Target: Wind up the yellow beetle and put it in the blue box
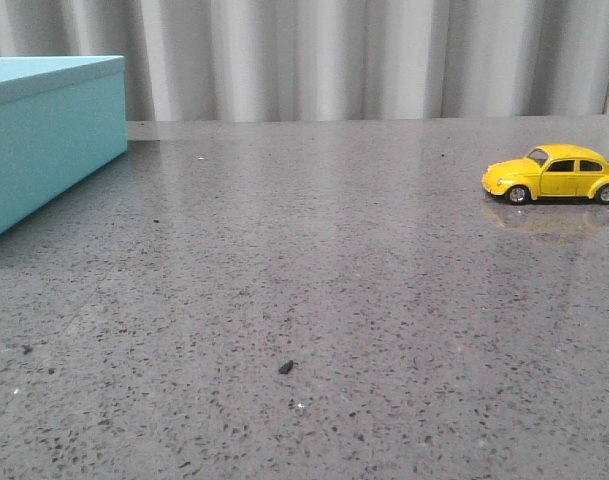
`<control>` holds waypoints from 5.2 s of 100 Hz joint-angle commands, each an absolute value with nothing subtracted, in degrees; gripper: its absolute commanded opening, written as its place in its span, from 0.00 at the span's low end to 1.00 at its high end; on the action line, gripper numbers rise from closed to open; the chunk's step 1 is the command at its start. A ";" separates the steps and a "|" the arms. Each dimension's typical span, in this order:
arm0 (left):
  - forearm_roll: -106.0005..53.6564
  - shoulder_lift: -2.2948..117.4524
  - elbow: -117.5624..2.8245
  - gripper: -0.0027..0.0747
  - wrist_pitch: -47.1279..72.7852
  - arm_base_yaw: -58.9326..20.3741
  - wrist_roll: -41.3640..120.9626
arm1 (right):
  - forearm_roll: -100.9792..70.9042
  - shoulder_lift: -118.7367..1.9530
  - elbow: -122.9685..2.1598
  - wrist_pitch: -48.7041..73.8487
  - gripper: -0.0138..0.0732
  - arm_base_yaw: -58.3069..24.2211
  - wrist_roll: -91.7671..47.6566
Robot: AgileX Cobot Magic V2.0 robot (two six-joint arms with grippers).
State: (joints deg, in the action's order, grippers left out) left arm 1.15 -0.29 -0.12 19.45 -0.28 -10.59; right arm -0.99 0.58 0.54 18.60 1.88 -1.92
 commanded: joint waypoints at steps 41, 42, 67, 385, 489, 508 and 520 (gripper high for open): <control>1.11 -1.97 1.47 0.01 17.26 -0.75 -11.29 | -0.52 1.73 1.73 17.93 0.09 2.06 -2.25; 1.11 -1.97 1.47 0.01 17.26 -0.75 -11.29 | -0.52 1.73 1.73 17.93 0.09 2.06 -2.25; 1.67 -1.97 1.47 0.01 17.04 -0.75 -11.29 | -0.52 1.73 1.73 16.34 0.09 2.06 -2.25; -1.07 10.19 -15.46 0.01 -3.00 -0.75 -11.29 | -3.64 -29.84 -27.47 23.38 0.09 1.76 -2.14; -1.07 10.19 -15.46 0.01 -2.89 -0.75 -11.29 | -6.53 -80.79 -77.26 51.91 0.09 -1.52 -2.14; -1.07 10.19 -15.46 0.01 -2.89 -0.75 -11.29 | -8.58 -87.90 -83.41 57.26 0.09 -1.52 -2.14; -1.07 10.19 -15.46 0.01 -2.89 -0.75 -11.29 | -8.58 -91.40 -86.10 59.00 0.09 -1.52 -2.04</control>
State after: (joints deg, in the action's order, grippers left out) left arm -1.17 9.04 -13.42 1.96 -0.28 -10.59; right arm -7.96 -91.27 -82.41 58.98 -1.43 -1.92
